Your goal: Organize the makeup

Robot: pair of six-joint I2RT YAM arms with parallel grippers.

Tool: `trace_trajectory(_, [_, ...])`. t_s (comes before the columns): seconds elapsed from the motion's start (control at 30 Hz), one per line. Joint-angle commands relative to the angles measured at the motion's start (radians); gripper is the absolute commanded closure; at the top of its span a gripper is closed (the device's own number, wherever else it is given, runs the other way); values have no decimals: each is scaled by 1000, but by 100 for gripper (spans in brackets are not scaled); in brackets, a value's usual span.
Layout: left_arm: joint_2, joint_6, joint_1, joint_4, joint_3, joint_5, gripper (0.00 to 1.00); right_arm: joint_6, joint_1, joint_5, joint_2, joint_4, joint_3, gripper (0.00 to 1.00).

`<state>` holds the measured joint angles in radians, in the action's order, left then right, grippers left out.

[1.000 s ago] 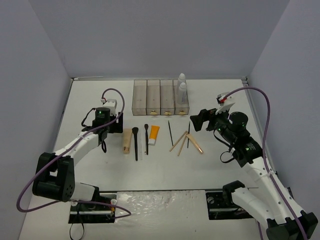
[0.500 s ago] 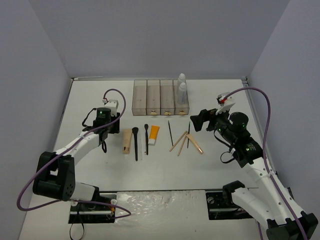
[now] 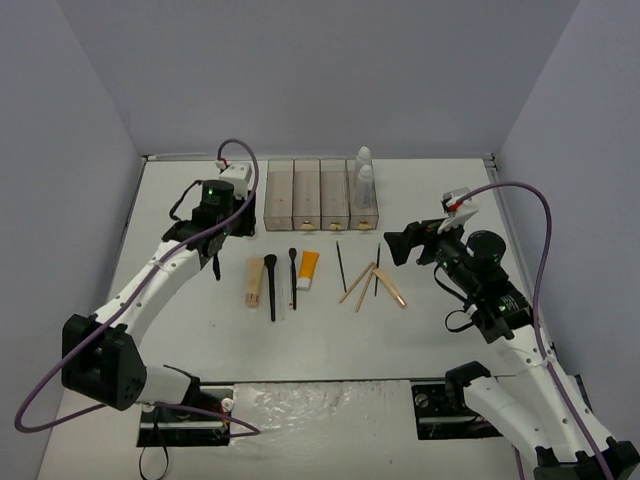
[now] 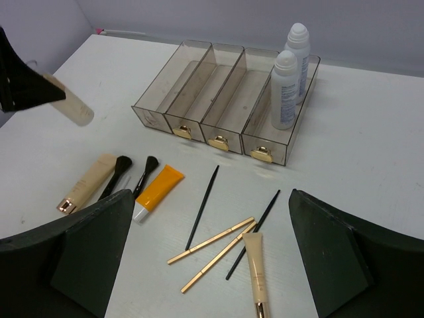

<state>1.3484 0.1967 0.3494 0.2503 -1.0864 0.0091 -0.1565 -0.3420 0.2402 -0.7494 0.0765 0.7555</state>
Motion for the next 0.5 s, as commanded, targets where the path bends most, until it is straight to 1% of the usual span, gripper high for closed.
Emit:
trace_trajectory(0.0, [75,69,129,-12,-266,0,100,-14,-3,-26,45,32,55,0])
trace_trajectory(0.13, [196,70,225,-13,-448,-30,100,-1,-4,-35,72,-2,71,0])
trace_trajectory(0.2, [286,60,280,-18,-533,-37,100,14,-3,-38,88,-25,82,0])
trace_trajectory(0.33, [445,39,354,-38,-706,-54,100,20,-3,-45,114,-43,80,0])
trace_trajectory(0.47, [589,14,397,-42,-861,-66,100,26,-3,-57,134,-44,64,0])
